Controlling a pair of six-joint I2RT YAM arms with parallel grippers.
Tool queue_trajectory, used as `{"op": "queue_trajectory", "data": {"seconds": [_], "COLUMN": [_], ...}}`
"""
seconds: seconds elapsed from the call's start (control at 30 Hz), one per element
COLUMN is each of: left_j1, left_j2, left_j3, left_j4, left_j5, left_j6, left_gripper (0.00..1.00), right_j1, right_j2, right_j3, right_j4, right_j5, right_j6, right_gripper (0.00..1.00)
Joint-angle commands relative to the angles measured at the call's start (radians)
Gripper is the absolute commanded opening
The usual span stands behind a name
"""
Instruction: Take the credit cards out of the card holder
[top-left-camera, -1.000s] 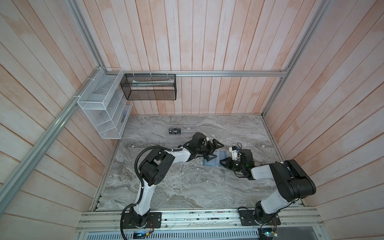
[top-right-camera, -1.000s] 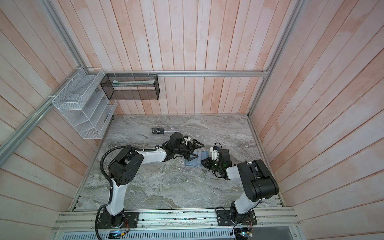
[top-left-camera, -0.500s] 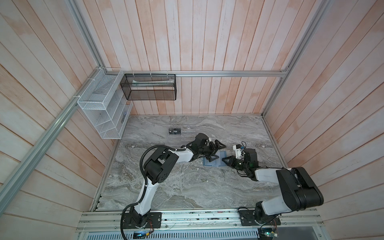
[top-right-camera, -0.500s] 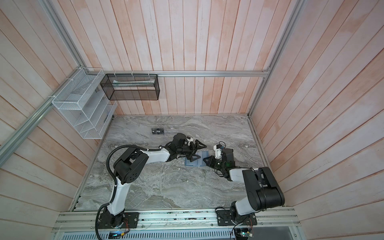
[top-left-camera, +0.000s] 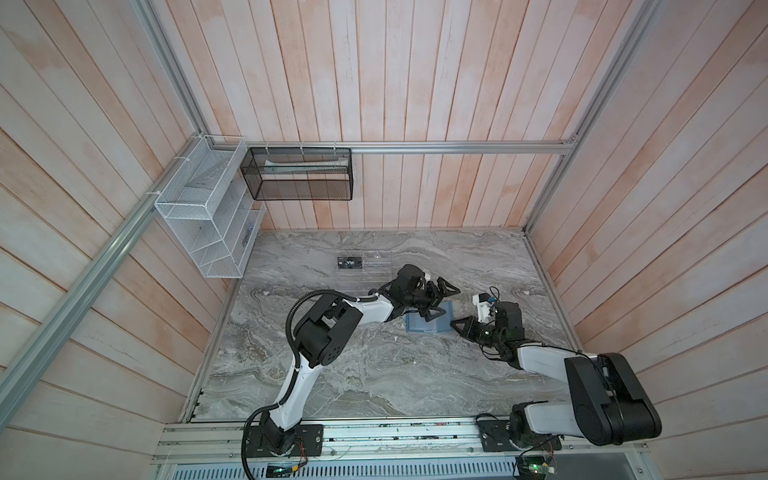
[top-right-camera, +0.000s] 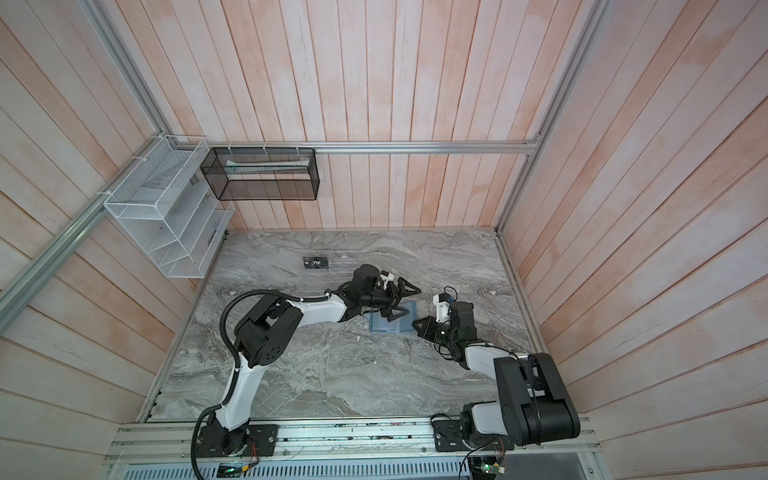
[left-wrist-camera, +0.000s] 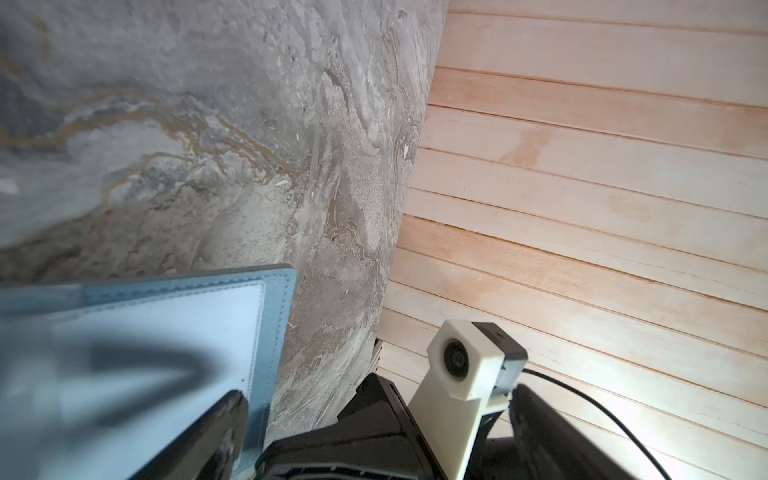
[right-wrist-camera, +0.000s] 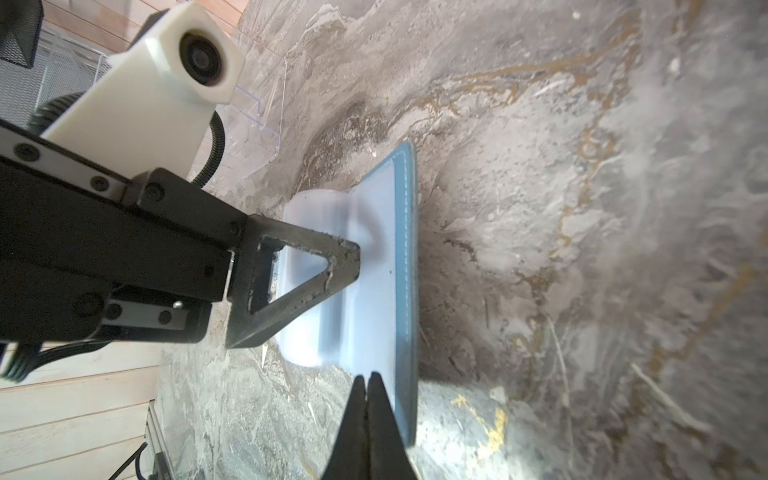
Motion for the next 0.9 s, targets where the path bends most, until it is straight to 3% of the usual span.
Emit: {"op": "queue_trajectory", "data": {"seconds": [0.0,0.23,0.43,0.63,0.87], "left_j1": [0.041,0.143,0.162,0.154,0.130], "left_j2": [-0.039,-0.225,-0.283,-0.250,-0.199], "left_j3": [-0.013,-0.166,-0.280,-0.312,-0.246], "left_j4": [0.004,-0.113,-0.177,-0.129,-0.135], "left_j5": [0.004,-0.008,-0.010,0.025,0.046], "left_j6": [0.025,0.159,0.255,0.246,0.237], "left_gripper": [1.00,1.00,1.00,1.00,1.00], "right_j1": [0.019,0.116,0.121,0.153,0.154], "right_j2": [-0.013,0.024,0.125,0.186,0.200], "right_j3": [-0.010,0.068,0.161,0.220,0.218], "right_j4": [0.003,-0.042,-0.061,-0.079,-0.075], "right_j5": [-0.003,0.080,0.086,0.097,0.107], "right_j6": [0.000,-0.032,-0.043,-0.055,-0.054], "right_gripper": [0.00,0.00,0.05,0.28,0.57]}}
